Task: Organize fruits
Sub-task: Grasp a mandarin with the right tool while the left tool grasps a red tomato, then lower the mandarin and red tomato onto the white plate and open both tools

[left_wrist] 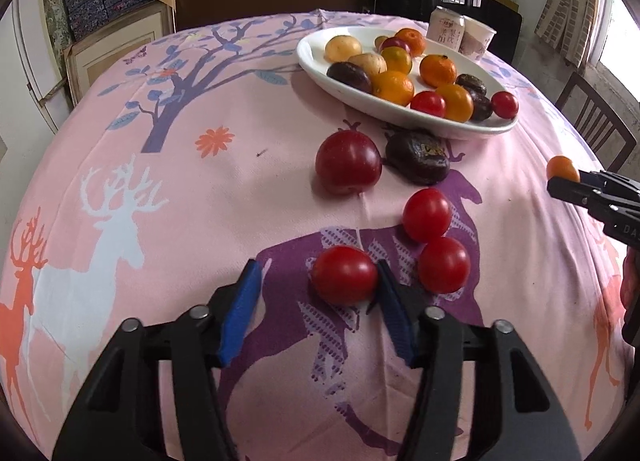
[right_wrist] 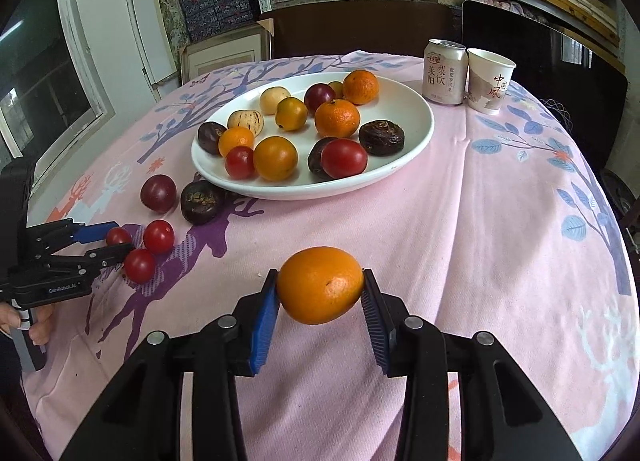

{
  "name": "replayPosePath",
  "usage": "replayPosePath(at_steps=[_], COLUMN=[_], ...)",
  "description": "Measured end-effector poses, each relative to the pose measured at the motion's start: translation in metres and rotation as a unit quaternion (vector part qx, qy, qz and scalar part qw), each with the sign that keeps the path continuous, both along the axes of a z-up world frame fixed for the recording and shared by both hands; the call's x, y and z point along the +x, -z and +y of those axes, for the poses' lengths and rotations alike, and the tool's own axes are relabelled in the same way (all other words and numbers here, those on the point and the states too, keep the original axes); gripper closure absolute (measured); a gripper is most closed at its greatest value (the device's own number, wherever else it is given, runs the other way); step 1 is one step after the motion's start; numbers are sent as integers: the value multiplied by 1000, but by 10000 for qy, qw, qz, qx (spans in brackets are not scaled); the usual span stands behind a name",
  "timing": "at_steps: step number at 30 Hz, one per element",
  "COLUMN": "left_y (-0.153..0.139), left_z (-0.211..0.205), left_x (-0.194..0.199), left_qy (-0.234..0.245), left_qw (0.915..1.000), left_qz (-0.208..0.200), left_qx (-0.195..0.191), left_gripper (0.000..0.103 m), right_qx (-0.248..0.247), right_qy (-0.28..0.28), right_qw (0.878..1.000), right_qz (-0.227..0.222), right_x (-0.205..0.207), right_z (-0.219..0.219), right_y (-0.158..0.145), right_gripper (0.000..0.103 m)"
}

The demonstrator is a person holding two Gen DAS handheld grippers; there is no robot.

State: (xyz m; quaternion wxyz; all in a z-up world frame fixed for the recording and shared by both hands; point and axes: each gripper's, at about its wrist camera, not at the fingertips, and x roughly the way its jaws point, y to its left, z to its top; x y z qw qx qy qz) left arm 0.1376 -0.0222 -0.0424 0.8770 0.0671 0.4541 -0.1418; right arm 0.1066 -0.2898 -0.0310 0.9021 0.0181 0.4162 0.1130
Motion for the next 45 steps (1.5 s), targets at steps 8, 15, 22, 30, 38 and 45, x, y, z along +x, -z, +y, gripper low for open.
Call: replayPosePath(at_steps=[8, 15, 22, 30, 38, 45], left_y=[-32, -74, -77, -63, -48, -46], left_z=[-17, -36, -67, -96, -101, -106], left_x=[-12, 4, 37, 59, 72, 77], left_qy=[191, 23, -263, -432, -687, -702], left_qw=[9994, 9968, 9958, 9973, 9973, 9971], left_qz=[-262, -627, -483, -345, -190, -222], left_qx=[-99, -501, -738, -493, -203, -172], left_gripper=[73, 73, 73, 73, 73, 73], right_qx=[-47, 32, -4, 61, 142, 190], right_qy=[-168, -63, -12, 39, 91, 115], right_qw=[9993, 9975, 9956, 9959, 9978, 9983], right_qz=[-336, -698, -939, -905, -645, -543], right_x=[-6, 4, 21, 51, 80, 90], right_z=[8, 3, 4, 3, 4, 6], right_y=[-21, -47, -63, -59, -42, -32], right_gripper=[62, 62, 62, 62, 62, 62])
